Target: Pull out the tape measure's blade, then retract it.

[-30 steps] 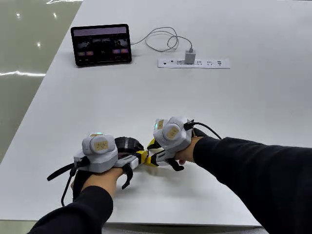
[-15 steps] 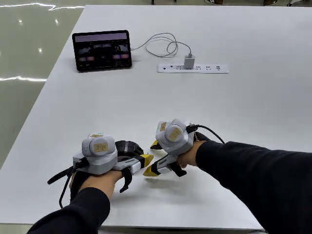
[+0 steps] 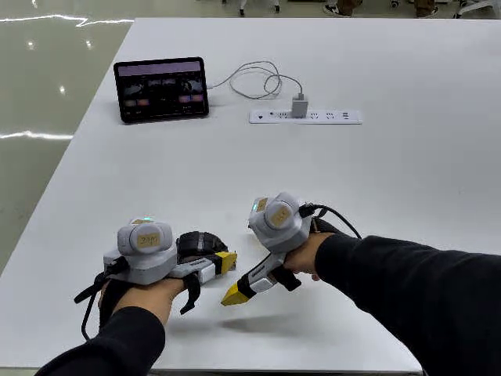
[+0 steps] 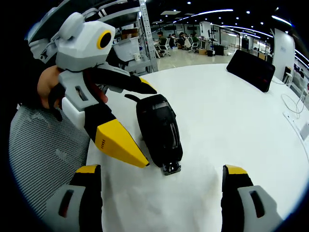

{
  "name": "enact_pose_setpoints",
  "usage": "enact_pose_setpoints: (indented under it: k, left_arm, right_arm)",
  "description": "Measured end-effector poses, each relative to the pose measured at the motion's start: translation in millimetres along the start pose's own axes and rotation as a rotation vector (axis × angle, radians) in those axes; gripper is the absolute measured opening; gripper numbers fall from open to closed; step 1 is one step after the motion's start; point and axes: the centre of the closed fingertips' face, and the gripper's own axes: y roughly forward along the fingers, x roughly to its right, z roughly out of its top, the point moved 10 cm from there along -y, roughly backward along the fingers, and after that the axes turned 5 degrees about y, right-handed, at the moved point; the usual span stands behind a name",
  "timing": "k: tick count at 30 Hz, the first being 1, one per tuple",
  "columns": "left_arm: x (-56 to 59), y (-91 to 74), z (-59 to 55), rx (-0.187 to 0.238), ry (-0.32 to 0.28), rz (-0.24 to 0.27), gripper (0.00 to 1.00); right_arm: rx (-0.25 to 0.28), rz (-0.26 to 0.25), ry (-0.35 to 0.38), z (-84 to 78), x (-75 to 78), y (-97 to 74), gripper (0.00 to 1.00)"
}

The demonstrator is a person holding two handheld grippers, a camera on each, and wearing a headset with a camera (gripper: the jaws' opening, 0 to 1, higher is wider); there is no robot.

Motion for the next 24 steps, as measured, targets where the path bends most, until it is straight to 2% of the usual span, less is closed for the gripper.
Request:
enact_pose_setpoints:
  k: [8, 13, 15, 17, 18, 20, 24]
  left_arm:
    - [0.0, -1.6, 3.2, 0.017, 0.017, -0.022, 1.0]
    - [-3.2, -4.8, 0.8, -0.004, 0.004, -0.04, 1.0]
    - [-2.6, -4.9, 0.0, -0.026, 0.019, -0.075, 1.0]
    - [-2.5, -5.0, 1.2, -0.03, 0.035, -0.104, 1.0]
    - [-1.9, -5.2, 2.5, -0.03, 0.038, -0.136, 1.0]
    - [-5.6, -4.8, 2.6, -0.046, 0.05, -0.14, 1.0]
    - [-10.7, -8.9, 3.2, -0.043, 0.053, -0.164, 1.0]
  right_arm:
    - [0.001, -0.021, 0.01, -5.0, -3.1, -8.3, 1.0]
    - [0.023, -0.047, 0.025, -5.5, -5.4, -14.6, 1.0]
    - [0.025, -0.069, 0.018, -6.9, -6.3, -17.8, 1.0]
    - [0.019, -0.083, 0.006, -9.1, -6.4, -20.8, 1.0]
    - [0.01, -0.095, -0.003, -11.3, -6.4, -23.4, 1.0]
    - [0.011, -0.105, 0.003, -14.4, -6.6, -28.9, 1.0]
    - [0.032, -0.128, 0.036, -22.0, -3.7, -37.4, 1.0]
